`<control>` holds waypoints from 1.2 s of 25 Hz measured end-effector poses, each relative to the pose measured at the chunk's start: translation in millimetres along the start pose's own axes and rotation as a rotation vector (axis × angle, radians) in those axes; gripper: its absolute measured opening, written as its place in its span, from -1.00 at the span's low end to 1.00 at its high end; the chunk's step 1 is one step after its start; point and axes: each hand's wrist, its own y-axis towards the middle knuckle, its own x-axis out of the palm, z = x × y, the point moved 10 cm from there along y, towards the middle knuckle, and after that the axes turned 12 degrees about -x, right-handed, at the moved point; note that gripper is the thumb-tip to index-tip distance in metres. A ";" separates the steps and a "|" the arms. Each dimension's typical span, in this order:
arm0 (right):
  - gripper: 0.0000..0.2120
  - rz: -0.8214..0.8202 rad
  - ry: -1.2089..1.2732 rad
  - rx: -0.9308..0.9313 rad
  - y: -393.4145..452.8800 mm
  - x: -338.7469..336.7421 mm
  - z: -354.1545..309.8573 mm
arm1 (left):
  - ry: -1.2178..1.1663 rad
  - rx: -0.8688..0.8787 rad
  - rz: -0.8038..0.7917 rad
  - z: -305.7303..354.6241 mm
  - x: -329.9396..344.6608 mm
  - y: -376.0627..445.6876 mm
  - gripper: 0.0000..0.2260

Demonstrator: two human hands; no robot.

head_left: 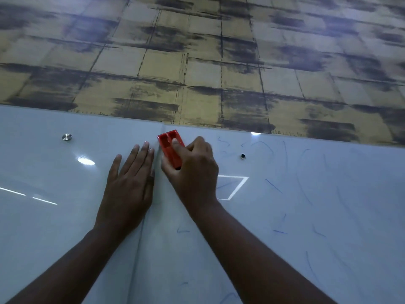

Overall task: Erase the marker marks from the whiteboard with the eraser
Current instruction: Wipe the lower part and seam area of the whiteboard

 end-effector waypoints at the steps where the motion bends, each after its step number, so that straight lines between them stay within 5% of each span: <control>1: -0.57 -0.005 0.019 -0.015 -3.2 0.5 -4.4 | -0.001 -0.001 -0.010 -0.8 -0.9 -4.8 -0.44; 6: -0.58 -0.076 -0.022 -0.113 4.8 -3.5 6.5 | -0.060 -0.026 -0.025 -4.7 -7.9 -11.4 -0.46; 12: -0.55 -0.003 -0.193 0.282 -7.4 -58.2 111.8 | -0.036 -0.020 0.010 -3.4 -11.4 -13.6 -0.50; 17: -0.54 0.074 -0.176 0.443 -15.6 -49.9 88.2 | -0.047 -0.027 -0.003 -3.8 -9.6 -14.3 -0.49; 24: -0.53 -0.041 -0.041 0.168 -34.9 -14.0 -10.8 | -0.072 -0.027 -0.014 -5.9 -4.9 -17.5 -0.49; 30: -0.55 -0.104 -0.077 -0.020 -40.8 -30.4 -6.8 | -0.063 0.016 -0.023 -6.5 -12.4 -31.8 -0.50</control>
